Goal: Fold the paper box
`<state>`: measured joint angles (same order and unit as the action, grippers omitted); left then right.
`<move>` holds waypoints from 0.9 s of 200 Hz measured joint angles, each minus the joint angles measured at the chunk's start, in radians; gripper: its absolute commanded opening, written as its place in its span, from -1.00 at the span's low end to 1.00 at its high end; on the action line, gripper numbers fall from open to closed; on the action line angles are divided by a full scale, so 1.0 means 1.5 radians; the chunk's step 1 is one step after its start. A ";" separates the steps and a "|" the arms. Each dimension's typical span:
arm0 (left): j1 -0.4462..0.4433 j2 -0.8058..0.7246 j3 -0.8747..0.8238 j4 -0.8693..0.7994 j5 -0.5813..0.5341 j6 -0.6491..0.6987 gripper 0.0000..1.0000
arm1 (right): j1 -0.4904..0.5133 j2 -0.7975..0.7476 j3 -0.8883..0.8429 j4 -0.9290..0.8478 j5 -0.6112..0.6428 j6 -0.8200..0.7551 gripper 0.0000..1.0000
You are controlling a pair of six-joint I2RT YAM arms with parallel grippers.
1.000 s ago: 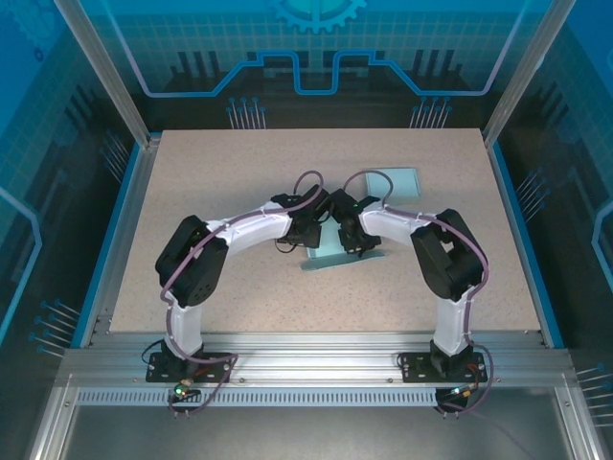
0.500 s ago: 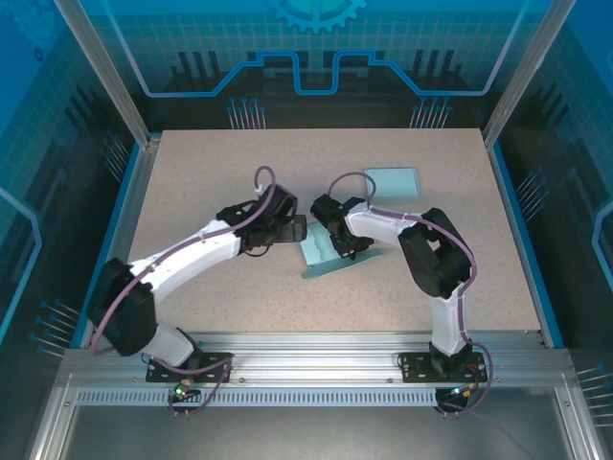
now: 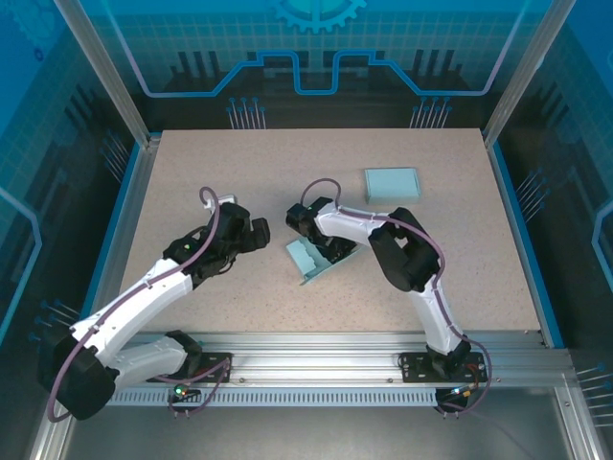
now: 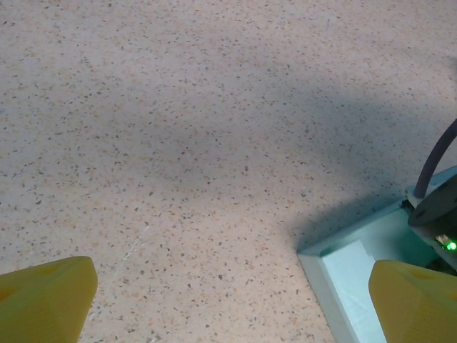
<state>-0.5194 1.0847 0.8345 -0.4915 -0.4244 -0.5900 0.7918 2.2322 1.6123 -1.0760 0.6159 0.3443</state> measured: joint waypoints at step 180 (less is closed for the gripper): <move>0.014 0.061 -0.025 0.020 0.044 0.037 0.97 | 0.040 -0.001 0.051 -0.021 0.017 -0.119 0.06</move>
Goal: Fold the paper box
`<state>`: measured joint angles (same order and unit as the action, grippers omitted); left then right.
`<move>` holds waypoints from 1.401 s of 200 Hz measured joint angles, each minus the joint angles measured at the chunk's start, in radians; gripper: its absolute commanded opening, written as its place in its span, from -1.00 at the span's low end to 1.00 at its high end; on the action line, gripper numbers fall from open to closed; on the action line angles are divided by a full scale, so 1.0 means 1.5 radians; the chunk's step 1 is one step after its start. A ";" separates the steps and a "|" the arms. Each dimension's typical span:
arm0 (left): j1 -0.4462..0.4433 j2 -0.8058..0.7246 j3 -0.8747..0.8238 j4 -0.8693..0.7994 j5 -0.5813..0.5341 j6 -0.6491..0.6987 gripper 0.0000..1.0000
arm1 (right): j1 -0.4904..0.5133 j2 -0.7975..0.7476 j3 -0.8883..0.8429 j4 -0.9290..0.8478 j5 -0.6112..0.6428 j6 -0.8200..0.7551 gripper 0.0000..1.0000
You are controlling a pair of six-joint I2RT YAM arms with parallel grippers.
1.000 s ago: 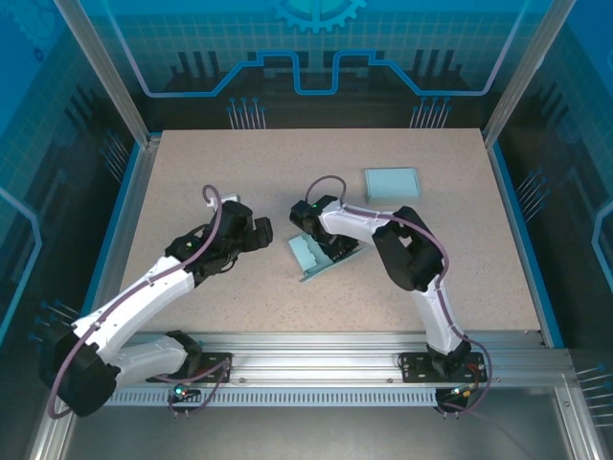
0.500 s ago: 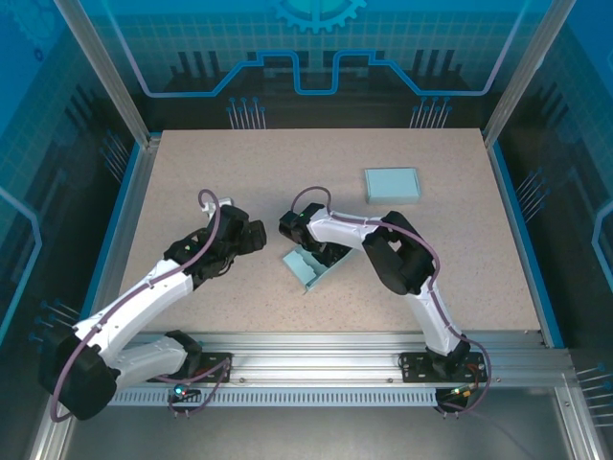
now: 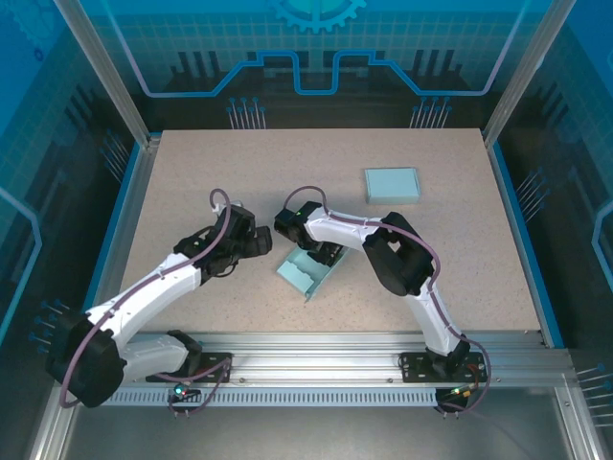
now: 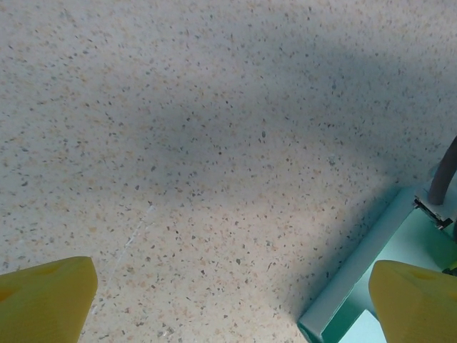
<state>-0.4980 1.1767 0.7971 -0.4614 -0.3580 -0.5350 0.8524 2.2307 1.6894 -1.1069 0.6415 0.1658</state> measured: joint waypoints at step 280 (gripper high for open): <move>0.012 0.320 0.137 0.071 0.146 0.117 0.37 | -0.014 -0.264 -0.021 0.105 -0.158 -0.033 0.41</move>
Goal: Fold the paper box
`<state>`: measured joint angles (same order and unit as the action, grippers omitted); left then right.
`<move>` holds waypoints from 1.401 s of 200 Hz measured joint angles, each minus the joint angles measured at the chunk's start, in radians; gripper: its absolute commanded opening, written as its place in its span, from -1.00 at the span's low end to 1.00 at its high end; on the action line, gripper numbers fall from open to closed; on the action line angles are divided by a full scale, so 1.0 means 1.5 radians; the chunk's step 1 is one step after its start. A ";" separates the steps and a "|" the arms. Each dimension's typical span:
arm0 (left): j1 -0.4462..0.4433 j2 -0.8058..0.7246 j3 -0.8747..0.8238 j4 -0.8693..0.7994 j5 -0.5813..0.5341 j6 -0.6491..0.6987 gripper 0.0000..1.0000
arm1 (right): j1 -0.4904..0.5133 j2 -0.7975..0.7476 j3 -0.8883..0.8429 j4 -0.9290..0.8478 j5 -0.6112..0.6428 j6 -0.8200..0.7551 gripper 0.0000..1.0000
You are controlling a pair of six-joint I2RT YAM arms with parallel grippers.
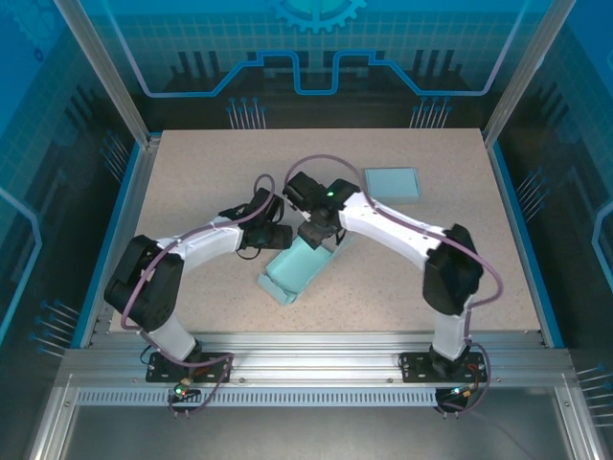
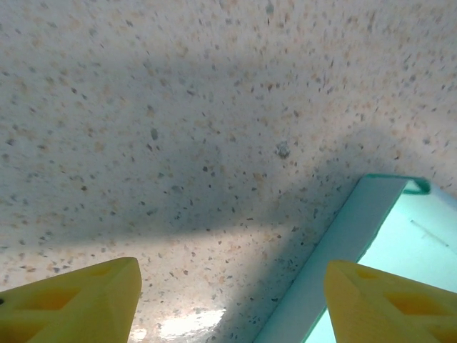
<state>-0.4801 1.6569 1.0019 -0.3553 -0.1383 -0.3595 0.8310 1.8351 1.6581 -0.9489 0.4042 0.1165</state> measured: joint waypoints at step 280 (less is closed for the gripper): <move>-0.001 -0.341 -0.279 0.155 -0.055 -0.180 0.44 | 0.108 -0.386 -0.454 0.275 -0.105 0.487 0.61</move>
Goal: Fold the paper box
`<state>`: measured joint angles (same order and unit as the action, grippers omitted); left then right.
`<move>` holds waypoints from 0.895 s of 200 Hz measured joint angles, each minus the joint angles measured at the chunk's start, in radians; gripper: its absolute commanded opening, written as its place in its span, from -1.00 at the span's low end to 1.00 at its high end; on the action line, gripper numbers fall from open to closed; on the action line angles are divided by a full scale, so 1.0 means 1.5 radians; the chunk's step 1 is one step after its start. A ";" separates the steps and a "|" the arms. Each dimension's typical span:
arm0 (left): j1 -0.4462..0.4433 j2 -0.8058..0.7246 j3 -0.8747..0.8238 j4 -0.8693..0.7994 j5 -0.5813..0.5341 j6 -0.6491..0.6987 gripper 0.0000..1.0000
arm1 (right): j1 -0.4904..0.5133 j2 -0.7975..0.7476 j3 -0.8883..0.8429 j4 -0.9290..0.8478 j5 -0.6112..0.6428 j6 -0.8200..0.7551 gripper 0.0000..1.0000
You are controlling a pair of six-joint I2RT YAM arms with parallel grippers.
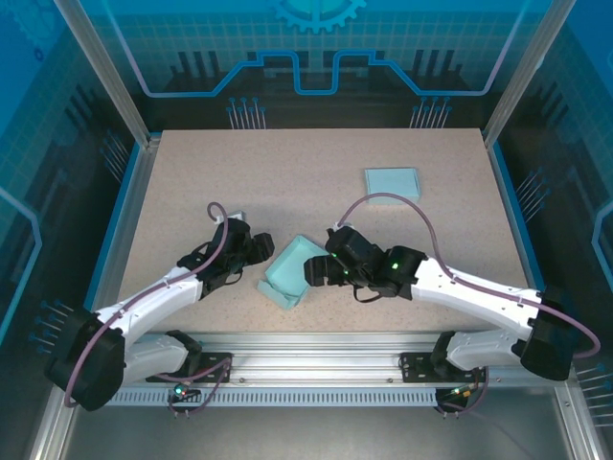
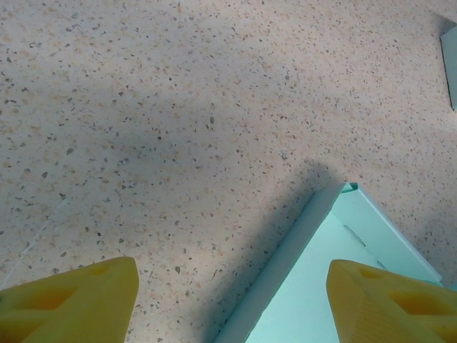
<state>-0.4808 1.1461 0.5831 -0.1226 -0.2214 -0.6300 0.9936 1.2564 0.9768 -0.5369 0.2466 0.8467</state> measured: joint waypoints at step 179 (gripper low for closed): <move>0.044 0.110 0.100 -0.035 0.109 0.326 0.49 | -0.185 0.340 0.387 -0.154 -0.100 -0.391 -0.83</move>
<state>-0.4152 1.3117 0.7334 -0.1753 -0.0582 -0.1413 0.7166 1.7668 1.5578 -0.7673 0.0963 0.2596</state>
